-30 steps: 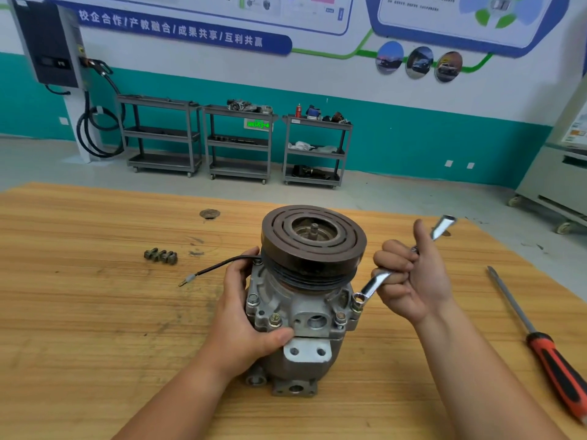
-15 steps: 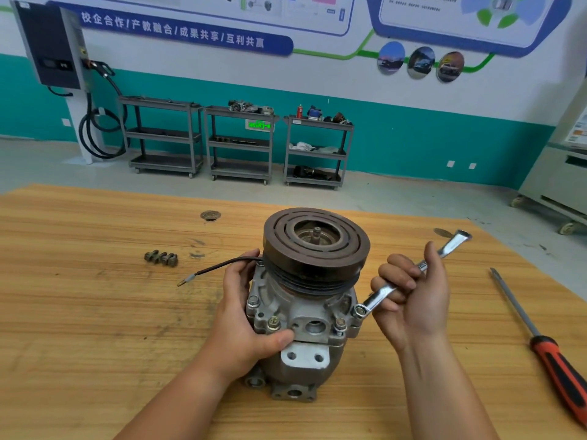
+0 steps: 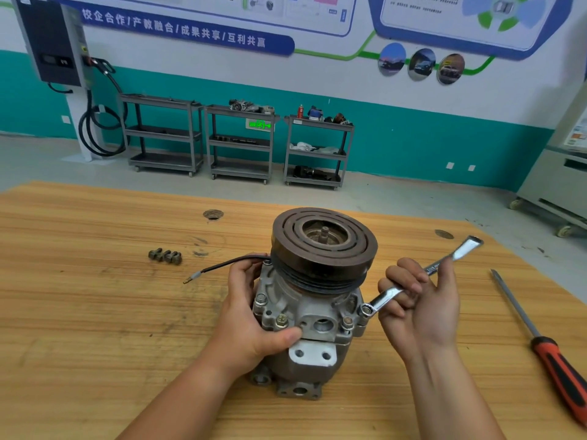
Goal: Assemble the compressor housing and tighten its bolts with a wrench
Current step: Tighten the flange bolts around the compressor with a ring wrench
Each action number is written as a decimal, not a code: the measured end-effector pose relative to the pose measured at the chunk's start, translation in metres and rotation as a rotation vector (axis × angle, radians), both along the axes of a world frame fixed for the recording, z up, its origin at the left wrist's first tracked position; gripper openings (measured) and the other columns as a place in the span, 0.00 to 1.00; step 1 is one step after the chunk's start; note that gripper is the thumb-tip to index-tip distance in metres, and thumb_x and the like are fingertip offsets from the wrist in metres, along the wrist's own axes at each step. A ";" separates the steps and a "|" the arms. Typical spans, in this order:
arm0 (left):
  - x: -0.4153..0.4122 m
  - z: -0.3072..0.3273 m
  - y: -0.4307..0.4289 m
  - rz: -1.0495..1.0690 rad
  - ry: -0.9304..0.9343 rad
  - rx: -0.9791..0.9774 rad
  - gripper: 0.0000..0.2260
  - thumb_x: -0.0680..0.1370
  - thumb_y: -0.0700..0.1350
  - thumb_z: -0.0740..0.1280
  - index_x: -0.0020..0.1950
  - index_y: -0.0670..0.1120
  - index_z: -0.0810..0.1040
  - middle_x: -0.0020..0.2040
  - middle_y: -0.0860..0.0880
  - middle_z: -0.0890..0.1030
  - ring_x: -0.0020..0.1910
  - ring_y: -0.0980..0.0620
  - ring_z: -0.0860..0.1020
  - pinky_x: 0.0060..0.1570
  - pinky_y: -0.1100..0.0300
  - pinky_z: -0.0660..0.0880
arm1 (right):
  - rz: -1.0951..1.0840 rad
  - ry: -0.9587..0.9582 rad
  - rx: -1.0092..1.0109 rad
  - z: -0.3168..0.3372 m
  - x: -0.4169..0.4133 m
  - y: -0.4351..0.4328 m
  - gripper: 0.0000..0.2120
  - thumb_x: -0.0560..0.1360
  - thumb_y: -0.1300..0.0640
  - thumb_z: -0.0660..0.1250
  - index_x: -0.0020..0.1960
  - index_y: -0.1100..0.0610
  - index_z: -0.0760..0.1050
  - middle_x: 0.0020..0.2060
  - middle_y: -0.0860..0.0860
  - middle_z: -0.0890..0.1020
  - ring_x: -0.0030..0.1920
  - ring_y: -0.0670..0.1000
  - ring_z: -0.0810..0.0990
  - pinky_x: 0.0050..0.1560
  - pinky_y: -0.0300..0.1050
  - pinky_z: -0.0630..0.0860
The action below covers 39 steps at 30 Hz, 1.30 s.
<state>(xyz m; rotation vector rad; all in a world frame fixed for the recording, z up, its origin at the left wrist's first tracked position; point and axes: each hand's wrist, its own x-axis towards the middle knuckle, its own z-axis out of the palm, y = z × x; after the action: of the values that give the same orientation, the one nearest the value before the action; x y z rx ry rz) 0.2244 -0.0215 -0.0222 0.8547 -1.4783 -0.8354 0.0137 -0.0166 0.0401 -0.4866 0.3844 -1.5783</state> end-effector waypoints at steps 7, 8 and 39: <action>0.002 0.003 0.001 -0.007 -0.005 0.055 0.47 0.49 0.72 0.76 0.62 0.57 0.61 0.56 0.72 0.74 0.60 0.68 0.73 0.54 0.74 0.70 | -0.400 0.017 -0.030 -0.004 0.017 0.023 0.26 0.80 0.42 0.50 0.25 0.50 0.64 0.21 0.44 0.61 0.21 0.43 0.57 0.18 0.35 0.53; 0.001 0.004 0.001 -0.011 -0.002 0.062 0.48 0.49 0.73 0.75 0.61 0.56 0.61 0.56 0.73 0.74 0.60 0.68 0.73 0.54 0.74 0.70 | -0.454 0.029 -0.046 -0.007 0.019 0.028 0.26 0.80 0.42 0.49 0.26 0.50 0.64 0.21 0.44 0.62 0.21 0.43 0.57 0.18 0.35 0.54; -0.009 0.002 0.007 0.063 0.022 0.011 0.43 0.49 0.67 0.77 0.59 0.66 0.62 0.57 0.66 0.74 0.57 0.75 0.71 0.49 0.80 0.68 | 0.593 0.049 -0.276 0.020 -0.043 0.002 0.22 0.78 0.43 0.58 0.33 0.57 0.63 0.30 0.56 0.65 0.29 0.51 0.63 0.29 0.43 0.63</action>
<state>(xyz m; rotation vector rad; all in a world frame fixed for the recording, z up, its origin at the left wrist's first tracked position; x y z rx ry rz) 0.2156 -0.0150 -0.0200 0.8928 -1.4216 -0.8043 -0.0290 -0.0143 0.0605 -0.7727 0.0415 -1.0436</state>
